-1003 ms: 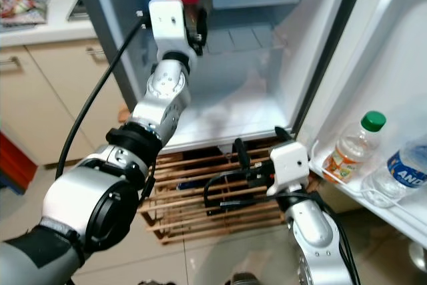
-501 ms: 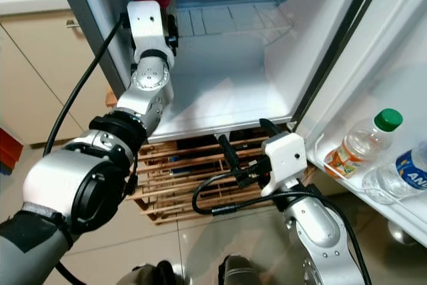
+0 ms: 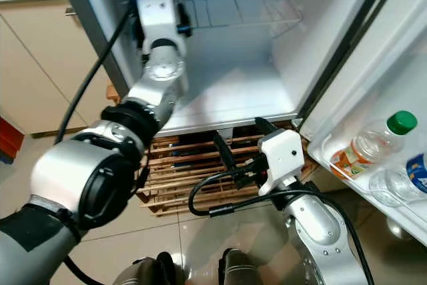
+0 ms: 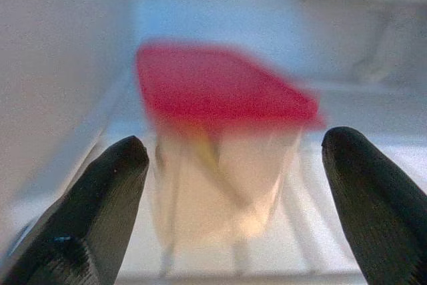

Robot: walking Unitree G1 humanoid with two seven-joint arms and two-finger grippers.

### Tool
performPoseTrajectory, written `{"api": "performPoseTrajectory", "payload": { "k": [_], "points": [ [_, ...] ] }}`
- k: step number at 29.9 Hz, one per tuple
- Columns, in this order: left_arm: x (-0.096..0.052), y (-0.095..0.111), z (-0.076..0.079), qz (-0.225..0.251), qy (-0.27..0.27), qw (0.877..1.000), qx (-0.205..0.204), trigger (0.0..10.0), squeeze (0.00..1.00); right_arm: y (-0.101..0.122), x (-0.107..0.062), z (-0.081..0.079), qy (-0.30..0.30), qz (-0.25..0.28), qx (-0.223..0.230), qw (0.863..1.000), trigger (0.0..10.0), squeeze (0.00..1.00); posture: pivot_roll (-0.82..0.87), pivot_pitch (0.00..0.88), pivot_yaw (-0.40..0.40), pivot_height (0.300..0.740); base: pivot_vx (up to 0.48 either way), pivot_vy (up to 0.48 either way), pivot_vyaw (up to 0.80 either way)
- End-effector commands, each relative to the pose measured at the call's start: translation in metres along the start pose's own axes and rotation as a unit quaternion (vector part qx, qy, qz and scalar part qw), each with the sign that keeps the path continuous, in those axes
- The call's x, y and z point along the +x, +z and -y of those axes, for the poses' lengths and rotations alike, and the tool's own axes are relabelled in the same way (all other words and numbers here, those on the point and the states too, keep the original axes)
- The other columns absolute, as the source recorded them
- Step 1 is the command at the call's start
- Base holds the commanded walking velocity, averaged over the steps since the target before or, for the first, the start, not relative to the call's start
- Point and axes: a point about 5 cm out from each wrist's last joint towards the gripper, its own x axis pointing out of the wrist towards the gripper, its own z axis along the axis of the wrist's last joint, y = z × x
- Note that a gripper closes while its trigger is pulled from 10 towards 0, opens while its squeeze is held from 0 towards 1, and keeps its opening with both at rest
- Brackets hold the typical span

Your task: Restocking fridge

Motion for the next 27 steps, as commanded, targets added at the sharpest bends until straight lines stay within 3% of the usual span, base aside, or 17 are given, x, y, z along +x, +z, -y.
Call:
{"api": "performPoseTrajectory", "payload": {
  "k": [1,4,6,13,14,15,16,20,21,23,24,25,26,27],
  "points": [
    [0.0,0.007,0.005,0.019,-0.016,1.0,0.013,10.0,1.0,-0.002,0.0,-0.002,0.008,-0.009,0.005,1.0,10.0,0.0,-0.39,0.181,0.019,0.74,0.0,0.0,0.0],
    [-0.005,-0.006,0.006,0.005,-0.025,0.999,0.039,10.0,1.0,-0.003,0.002,-0.002,0.008,-0.01,0.006,1.0,10.0,0.0,-0.38,0.174,0.015,0.74,0.0,0.0,0.0],
    [-0.012,-0.028,0.0,-0.023,-0.028,0.998,0.059,10.0,1.0,-0.007,0.004,-0.003,0.009,-0.012,0.011,1.0,10.0,0.0,-0.35,0.158,0.014,0.74,0.0,0.0,0.0],
    [-0.026,-0.057,-0.01,-0.03,-0.059,0.994,0.089,10.0,1.0,-0.012,0.009,-0.006,0.017,-0.011,0.019,1.0,10.0,0.0,-0.32,0.108,0.012,0.74,0.0,0.0,0.0],
    [-0.036,-0.067,-0.014,-0.032,-0.083,0.991,0.096,10.0,0.75,-0.013,0.011,-0.005,0.016,-0.01,0.02,1.0,10.0,0.0,-0.3,0.095,0.015,0.74,0.0,0.0,0.0],
    [-0.039,-0.07,-0.016,-0.034,-0.089,0.99,0.101,10.0,0.75,-0.014,0.011,-0.005,0.015,-0.009,0.02,1.0,10.0,0.0,-0.3,0.095,0.015,0.74,0.0,0.0,0.0],
    [-0.047,-0.075,-0.022,-0.034,-0.098,0.989,0.103,10.0,0.0,-0.014,0.012,-0.004,0.013,-0.007,0.02,1.0,10.0,0.0,-0.29,0.084,0.017,0.74,0.0,0.0,0.0],
    [-0.071,-0.079,-0.039,-0.034,-0.133,0.986,0.092,10.0,0.0,-0.014,0.014,-0.001,0.005,-0.001,0.018,1.0,10.0,0.0,-0.27,0.061,0.018,0.74,0.0,0.0,0.0],
    [-0.092,-0.069,-0.045,-0.016,-0.181,0.983,0.031,10.0,0.0,-0.015,0.015,0.005,-0.014,0.005,0.019,1.0,10.0,0.0,-0.25,0.044,0.017,0.74,0.0,0.0,0.0],
    [-0.097,-0.066,-0.045,-0.007,-0.194,0.981,0.017,10.0,0.0,-0.016,0.015,0.008,-0.021,0.006,0.019,1.0,10.0,0.0,-0.24,0.036,0.017,0.74,0.0,0.0,0.0],
    [-0.109,-0.055,-0.044,0.031,-0.228,0.973,-0.012,10.0,0.0,-0.017,0.016,0.015,-0.051,0.012,0.015,0.999,10.0,0.0,-0.22,0.022,0.017,0.74,0.0,0.0,0.0],
    [-0.109,-0.055,-0.044,0.031,-0.228,0.973,-0.012,10.0,0.0,-0.017,0.016,0.015,-0.051,0.012,0.015,0.999,10.0,0.0,-0.22,0.022,0.017,0.74,0.0,0.0,0.0],
    [-0.123,-0.049,-0.047,0.078,-0.258,0.963,-0.005,10.0,0.0,-0.017,0.017,0.024,-0.091,0.022,0.019,0.995,10.0,0.0,-0.2,0.007,0.02,0.74,0.0,0.0,0.0],
    [-0.123,-0.049,-0.047,0.078,-0.258,0.963,-0.005,10.0,0.0,-0.017,0.017,0.024,-0.091,0.022,0.019,0.995,10.0,0.0,-0.2,0.007,0.02,0.74,0.0,0.0,0.0]
  ]
}}
